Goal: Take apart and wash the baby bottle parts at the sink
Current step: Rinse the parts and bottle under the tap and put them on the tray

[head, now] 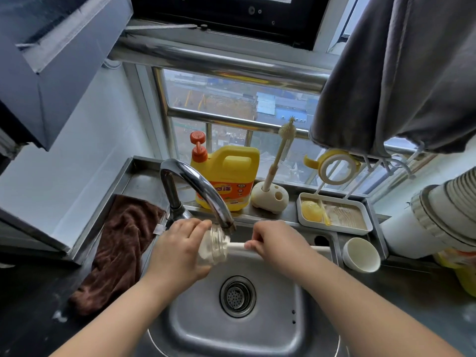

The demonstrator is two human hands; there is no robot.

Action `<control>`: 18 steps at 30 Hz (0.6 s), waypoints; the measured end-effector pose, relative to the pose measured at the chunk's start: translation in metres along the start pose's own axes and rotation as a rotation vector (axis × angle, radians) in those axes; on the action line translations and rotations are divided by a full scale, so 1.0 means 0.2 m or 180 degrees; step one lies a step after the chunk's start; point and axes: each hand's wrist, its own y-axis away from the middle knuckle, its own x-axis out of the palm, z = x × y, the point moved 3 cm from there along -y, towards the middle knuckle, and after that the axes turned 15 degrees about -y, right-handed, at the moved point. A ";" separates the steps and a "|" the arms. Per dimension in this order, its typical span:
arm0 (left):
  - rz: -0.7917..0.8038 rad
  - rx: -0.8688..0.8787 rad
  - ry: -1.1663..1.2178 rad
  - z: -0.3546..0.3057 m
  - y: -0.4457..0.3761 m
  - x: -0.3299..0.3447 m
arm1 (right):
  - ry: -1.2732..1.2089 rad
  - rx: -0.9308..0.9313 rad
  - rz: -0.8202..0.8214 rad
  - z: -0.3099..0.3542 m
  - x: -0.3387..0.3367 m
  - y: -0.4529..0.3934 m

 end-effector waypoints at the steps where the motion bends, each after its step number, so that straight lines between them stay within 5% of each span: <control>1: -0.0053 0.0001 0.0003 0.00 -0.02 -0.01 | -0.0002 -0.0037 -0.0148 0.02 0.01 0.00; 8: 0.0104 0.0148 0.0179 0.03 -0.02 -0.05 | -0.0506 0.0179 0.0175 -0.03 0.03 0.03; 13: 0.0154 0.0245 0.0165 -0.01 -0.04 -0.08 | -0.0609 0.0036 -0.0190 0.00 0.06 0.01; 18: 0.0391 0.0341 0.0201 0.02 -0.03 -0.10 | -0.0597 0.0128 0.0172 -0.03 -0.01 0.06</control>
